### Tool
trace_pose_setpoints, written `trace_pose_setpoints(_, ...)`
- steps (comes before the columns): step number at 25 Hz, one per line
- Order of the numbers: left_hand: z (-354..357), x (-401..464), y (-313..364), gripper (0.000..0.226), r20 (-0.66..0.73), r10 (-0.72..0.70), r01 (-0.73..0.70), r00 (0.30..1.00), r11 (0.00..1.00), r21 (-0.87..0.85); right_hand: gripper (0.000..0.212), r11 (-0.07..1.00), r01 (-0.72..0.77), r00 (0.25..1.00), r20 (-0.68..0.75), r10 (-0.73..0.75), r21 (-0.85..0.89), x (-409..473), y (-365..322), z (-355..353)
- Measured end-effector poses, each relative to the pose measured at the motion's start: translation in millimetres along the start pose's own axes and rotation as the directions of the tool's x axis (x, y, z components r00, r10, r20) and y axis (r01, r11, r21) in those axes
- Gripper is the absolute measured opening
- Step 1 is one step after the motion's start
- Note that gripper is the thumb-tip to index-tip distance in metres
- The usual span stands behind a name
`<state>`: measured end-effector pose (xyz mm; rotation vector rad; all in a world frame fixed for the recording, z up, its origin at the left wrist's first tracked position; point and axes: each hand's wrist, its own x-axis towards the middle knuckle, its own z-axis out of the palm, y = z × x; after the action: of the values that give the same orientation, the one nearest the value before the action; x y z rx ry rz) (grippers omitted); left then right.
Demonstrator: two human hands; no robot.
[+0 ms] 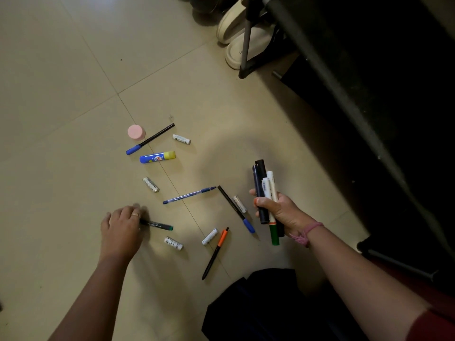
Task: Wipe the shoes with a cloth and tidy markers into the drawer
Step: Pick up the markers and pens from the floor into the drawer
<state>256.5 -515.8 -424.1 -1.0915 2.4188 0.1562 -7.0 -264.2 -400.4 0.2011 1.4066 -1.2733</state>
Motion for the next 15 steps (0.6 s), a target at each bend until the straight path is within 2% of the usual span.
trace_pose_setpoints(5,-5.3,6.4,4.3,0.014,-0.021,0.071,-0.069,0.997,0.994,0.084,0.018,1.0,-0.024,1.0,-0.021,0.023,-0.018,1.6,3.3,-4.3)
trace_pose_setpoints(10,-22.1,1.6,6.8,0.021,0.073,0.121,-0.125,0.99,0.991,0.044,0.02,0.996,-0.017,1.0,-0.017,0.016,-0.084,-4.3,-5.0,-6.5)
trace_pose_setpoints(12,-37.4,-4.0,11.7,0.025,0.105,0.098,-0.089,0.99,0.992,-0.09,0.021,0.994,-0.016,1.0,-0.027,0.013,-0.107,-14.5,-15.5,-6.5)
trace_pose_setpoints(13,-48.7,-8.3,16.7,0.024,0.091,0.068,-0.048,0.994,0.977,-0.209,0.022,0.993,-0.018,0.999,-0.033,0.014,-0.113,-24.1,-24.7,-5.3)
trace_pose_setpoints(15,-73.1,-17.7,31.5,0.02,0.056,-0.012,0.037,0.998,0.88,-0.474,0.03,0.991,-0.018,0.999,-0.028,0.014,-0.134,-44.8,-43.7,-2.5)
